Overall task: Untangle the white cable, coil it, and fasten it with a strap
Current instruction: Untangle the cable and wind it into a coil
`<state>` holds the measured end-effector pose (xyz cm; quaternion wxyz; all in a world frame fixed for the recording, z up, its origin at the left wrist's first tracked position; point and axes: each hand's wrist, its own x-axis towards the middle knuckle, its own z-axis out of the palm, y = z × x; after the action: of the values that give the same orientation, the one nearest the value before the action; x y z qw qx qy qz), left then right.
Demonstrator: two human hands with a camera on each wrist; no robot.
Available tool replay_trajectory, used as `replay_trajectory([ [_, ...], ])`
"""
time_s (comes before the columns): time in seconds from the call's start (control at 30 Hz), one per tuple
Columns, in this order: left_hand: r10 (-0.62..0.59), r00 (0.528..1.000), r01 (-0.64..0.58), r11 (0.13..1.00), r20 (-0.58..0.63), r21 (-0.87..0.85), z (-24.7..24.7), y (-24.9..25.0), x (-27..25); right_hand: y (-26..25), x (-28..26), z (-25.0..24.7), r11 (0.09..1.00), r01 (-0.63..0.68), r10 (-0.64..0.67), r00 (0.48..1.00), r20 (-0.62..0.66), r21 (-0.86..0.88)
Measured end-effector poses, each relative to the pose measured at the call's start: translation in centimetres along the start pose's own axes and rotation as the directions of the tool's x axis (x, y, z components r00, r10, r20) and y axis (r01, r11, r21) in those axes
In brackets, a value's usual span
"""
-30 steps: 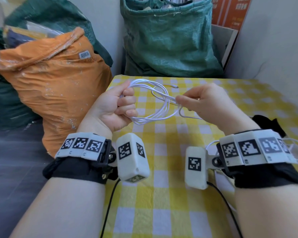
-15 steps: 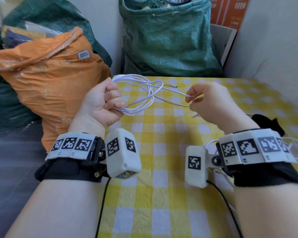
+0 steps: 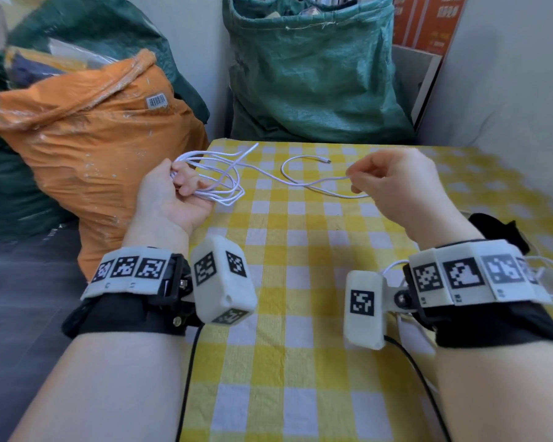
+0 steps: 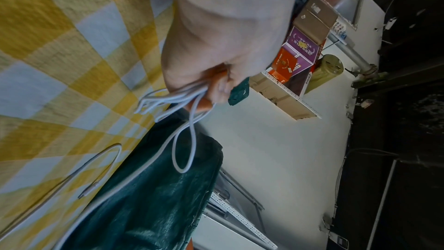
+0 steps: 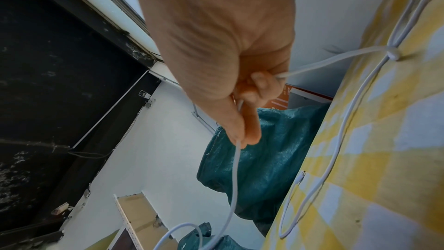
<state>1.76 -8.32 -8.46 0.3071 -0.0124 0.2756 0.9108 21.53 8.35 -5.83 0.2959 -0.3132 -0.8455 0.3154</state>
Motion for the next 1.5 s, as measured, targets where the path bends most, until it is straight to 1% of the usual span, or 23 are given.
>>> replay_trajectory([
  [0.1,0.020,0.988,-0.023,1.000,0.151,0.018,0.6,-0.2,-0.4,0.0,0.0,-0.1,0.987,-0.030,0.044,0.995,0.093,-0.156],
  [0.17,0.019,0.972,-0.037,0.997,0.235,0.074,1.2,-0.5,-0.8,-0.2,-0.1,0.1,0.974,-0.037,0.078,0.982,0.173,-0.225],
  [0.23,0.026,0.957,-0.078,0.982,0.287,0.170,1.9,-0.9,-1.4,-0.6,-0.2,0.4,0.966,-0.031,0.093,0.969,0.229,-0.258],
  [0.3,0.037,0.947,-0.129,0.953,0.319,0.273,2.4,-1.4,-1.9,-1.0,-0.4,0.6,0.963,-0.004,0.076,0.963,0.258,-0.269],
  [0.37,0.061,0.935,-0.203,0.899,0.349,0.388,2.8,-2.0,-2.3,-1.4,-0.6,0.7,0.963,0.042,0.034,0.961,0.273,-0.267],
  [0.43,0.070,0.920,-0.276,0.814,0.386,0.511,3.1,-2.7,-2.6,-1.7,-0.9,0.9,0.972,0.077,-0.011,0.959,0.284,-0.221],
  [0.5,0.039,0.907,-0.309,0.736,0.419,0.602,3.2,-3.2,-2.9,-1.9,-1.0,1.1,0.982,0.098,-0.046,0.953,0.300,-0.159],
  [0.6,-0.080,0.876,-0.340,0.598,0.476,0.726,3.3,-4.0,-3.3,-2.1,-1.1,1.4,0.994,0.112,-0.100,0.949,0.298,-0.021],
  [0.67,-0.149,0.867,-0.342,0.515,0.475,0.786,3.5,-4.6,-3.7,-2.2,-1.1,1.6,0.990,0.112,-0.133,0.947,0.294,0.086],
  [0.77,-0.195,0.870,-0.312,0.491,0.452,0.813,3.7,-5.3,-4.0,-2.3,-1.1,1.8,0.973,0.097,-0.158,0.942,0.296,0.210],
  [0.9,-0.212,0.864,-0.342,0.417,0.456,0.842,3.8,-5.4,-4.1,-2.6,-1.1,1.9,0.951,0.140,-0.210,0.947,0.245,0.274],
  [1.0,-0.187,0.873,-0.351,0.398,0.450,0.848,3.7,-5.5,-3.9,-2.8,-1.1,1.8,0.955,0.179,-0.232,0.948,0.219,0.235],
  [1.07,-0.157,0.887,-0.348,0.389,0.434,0.853,3.7,-5.4,-3.7,-2.6,-0.9,1.5,0.968,0.180,-0.214,0.956,0.200,0.178],
  [1.17,-0.090,0.897,-0.364,0.405,0.433,0.839,3.8,-5.0,-3.4,-1.8,-0.7,0.5,0.984,0.100,-0.127,0.974,0.187,0.146],
  [1.27,-0.057,0.905,-0.360,0.426,0.422,0.830,4.1,-5.0,-3.3,-0.8,-0.6,-0.5,0.996,0.018,-0.033,0.987,0.160,0.093],
  [1.37,-0.037,0.915,-0.336,0.482,0.401,0.809,4.9,-5.6,-3.2,0.6,0.0,-1.3,0.997,-0.078,0.078,0.995,0.064,0.004],
  [1.4,-0.050,0.914,-0.324,0.506,0.402,0.800,5.4,-5.9,-3.4,1.0,0.2,-2.0,0.992,-0.119,0.119,0.993,0.009,-0.034],
  [1.5,-0.081,0.912,-0.287,0.573,0.401,0.768,6.7,-6.8,-3.8,2.8,0.8,-4.1,0.966,-0.226,0.208,0.968,-0.139,-0.129],
])
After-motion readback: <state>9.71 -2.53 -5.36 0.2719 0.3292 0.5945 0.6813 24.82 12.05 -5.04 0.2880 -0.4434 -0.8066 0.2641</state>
